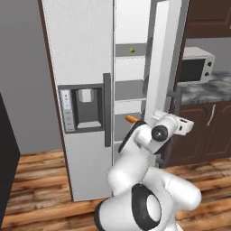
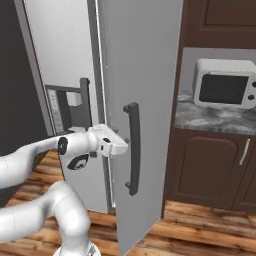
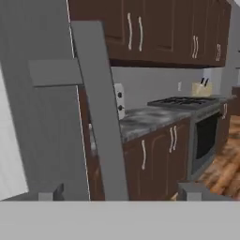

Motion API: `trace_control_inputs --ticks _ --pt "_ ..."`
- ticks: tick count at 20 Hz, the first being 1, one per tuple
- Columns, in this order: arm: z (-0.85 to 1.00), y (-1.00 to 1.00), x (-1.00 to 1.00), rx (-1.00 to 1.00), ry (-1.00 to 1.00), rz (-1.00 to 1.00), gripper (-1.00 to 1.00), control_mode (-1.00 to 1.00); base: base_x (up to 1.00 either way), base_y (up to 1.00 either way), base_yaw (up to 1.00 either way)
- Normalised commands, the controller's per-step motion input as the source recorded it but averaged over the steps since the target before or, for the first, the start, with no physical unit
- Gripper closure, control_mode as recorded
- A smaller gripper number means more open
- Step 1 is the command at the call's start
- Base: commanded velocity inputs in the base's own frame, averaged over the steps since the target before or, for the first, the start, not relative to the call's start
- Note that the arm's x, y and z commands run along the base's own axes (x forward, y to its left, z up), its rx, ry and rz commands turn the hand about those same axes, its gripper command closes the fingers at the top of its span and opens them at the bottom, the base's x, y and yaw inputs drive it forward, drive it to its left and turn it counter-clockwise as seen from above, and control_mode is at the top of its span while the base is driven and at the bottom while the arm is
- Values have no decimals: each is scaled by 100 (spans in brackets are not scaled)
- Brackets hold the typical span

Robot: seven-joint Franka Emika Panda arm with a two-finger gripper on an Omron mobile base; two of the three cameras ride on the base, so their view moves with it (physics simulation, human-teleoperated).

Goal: Take the lemon wedge from the fridge and place it on the plate with fish on the dining counter.

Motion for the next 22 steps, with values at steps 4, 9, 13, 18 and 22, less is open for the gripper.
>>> trace_control_inputs --ticks 4,9,13,18,22 --pt "100 21 -51 0 7 -44 -100 -100 0 0 0" --pt "83 85 10 -16 6 -30 -100 -100 0 0 0" --pt "27 71 75 -20 0 -23 -100 -100 0 0 0" --pt "0 1 92 -4 15 -7 -100 -100 0 0 0" --pt "0 -16 74 1 15 -7 -100 -100 0 0 0"
